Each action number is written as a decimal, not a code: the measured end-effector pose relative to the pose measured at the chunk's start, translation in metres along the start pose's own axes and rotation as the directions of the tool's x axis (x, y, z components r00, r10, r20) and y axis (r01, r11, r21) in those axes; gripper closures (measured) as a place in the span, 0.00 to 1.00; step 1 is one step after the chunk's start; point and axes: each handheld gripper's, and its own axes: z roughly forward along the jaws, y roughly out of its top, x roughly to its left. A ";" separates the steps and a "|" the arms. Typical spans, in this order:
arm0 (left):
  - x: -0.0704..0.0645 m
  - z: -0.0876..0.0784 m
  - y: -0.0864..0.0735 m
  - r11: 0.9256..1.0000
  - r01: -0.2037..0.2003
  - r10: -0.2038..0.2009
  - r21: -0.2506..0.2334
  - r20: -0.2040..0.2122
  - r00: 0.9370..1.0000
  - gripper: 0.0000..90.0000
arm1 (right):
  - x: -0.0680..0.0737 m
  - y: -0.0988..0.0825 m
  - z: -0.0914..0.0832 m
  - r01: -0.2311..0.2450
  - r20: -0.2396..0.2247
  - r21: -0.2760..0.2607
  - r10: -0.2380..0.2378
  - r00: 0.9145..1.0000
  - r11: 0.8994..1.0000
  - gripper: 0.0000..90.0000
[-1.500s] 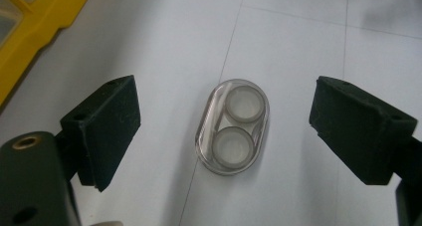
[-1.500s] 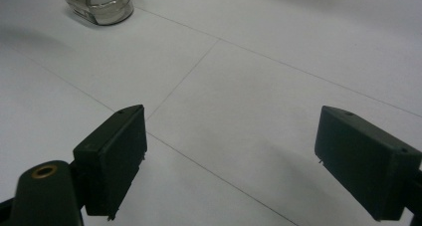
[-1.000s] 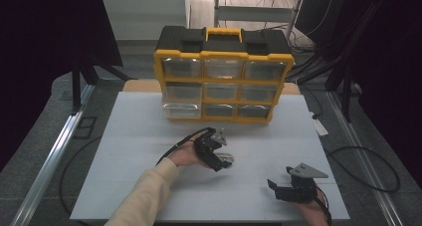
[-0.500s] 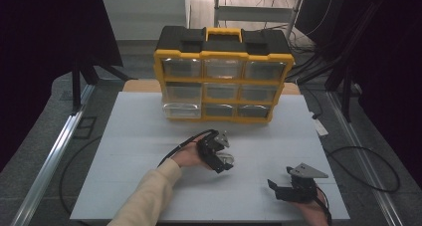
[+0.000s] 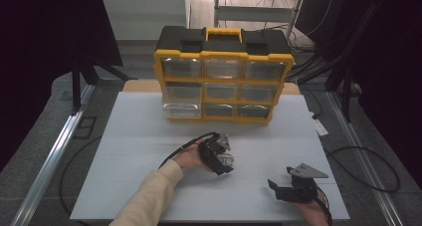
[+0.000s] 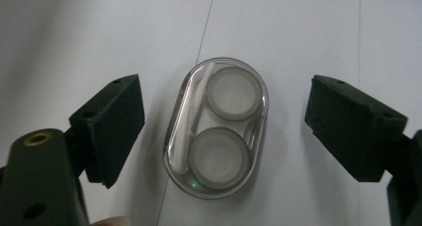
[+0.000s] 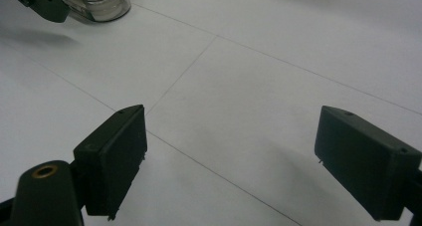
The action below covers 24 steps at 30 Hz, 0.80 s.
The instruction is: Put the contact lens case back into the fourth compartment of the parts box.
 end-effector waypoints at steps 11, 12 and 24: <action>0.002 0.003 -0.003 1.000 0.003 -0.003 0.006 0.013 1.000 0.26 | 0.000 0.000 0.000 -0.001 0.001 0.002 0.001 1.000 1.000 0.15; 0.002 0.003 -0.003 1.000 0.000 0.000 0.009 0.015 1.000 0.26 | 0.000 0.000 0.000 -0.001 0.001 0.002 0.001 1.000 1.000 0.15; 0.003 0.004 -0.005 1.000 -0.013 0.013 0.000 -0.010 1.000 0.43 | 0.000 0.000 0.000 0.000 0.003 0.000 0.000 1.000 1.000 0.15</action>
